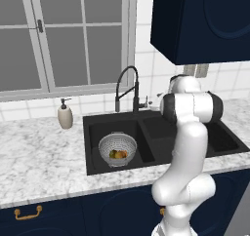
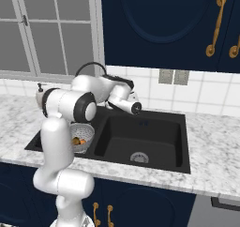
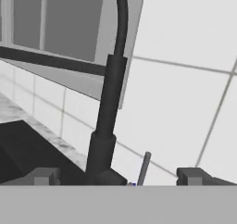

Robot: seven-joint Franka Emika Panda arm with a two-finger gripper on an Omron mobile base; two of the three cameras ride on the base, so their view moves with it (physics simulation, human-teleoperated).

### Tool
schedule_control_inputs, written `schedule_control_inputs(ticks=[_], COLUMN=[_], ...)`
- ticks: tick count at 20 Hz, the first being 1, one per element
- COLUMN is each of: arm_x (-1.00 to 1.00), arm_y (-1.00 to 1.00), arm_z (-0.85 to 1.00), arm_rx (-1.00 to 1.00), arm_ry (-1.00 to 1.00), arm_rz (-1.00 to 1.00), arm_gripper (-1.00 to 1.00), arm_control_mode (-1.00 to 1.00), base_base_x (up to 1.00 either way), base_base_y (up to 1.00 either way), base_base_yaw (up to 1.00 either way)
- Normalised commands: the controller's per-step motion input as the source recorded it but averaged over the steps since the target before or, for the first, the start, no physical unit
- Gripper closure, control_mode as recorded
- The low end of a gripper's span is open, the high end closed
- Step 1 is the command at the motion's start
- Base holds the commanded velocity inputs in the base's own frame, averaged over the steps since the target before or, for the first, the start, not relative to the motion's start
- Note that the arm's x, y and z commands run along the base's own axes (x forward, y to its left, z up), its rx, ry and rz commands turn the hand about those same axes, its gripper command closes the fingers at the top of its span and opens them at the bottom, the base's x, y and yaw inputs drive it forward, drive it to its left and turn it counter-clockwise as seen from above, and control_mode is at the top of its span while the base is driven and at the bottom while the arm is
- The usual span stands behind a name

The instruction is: Put the colander in the sink, put the pear, kiwi, tangerine in the colander, and turn on the sink faucet and pour water over the colander.

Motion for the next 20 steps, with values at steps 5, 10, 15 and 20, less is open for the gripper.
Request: schedule_control_inputs(ticks=[5,10,15,20], arm_x=[0.51,0.52,0.55,0.51], arm_y=[0.0,0.01,0.02,0.02], arm_z=[-0.27,-0.26,-0.22,-0.1], arm_rx=[0.02,0.01,0.02,0.01], arm_ry=[0.0,0.0,0.0,0.0], arm_rz=[0.0,0.0,0.0,0.0], arm_gripper=[-1.0,-1.0,-1.0,-1.0], arm_control_mode=[-1.0,-1.0,-1.0,-1.0], base_base_x=[0.0,0.0,0.0,0.0], base_base_y=[0.0,0.0,0.0,0.0], base_base_yaw=[0.0,0.0,0.0,0.0])
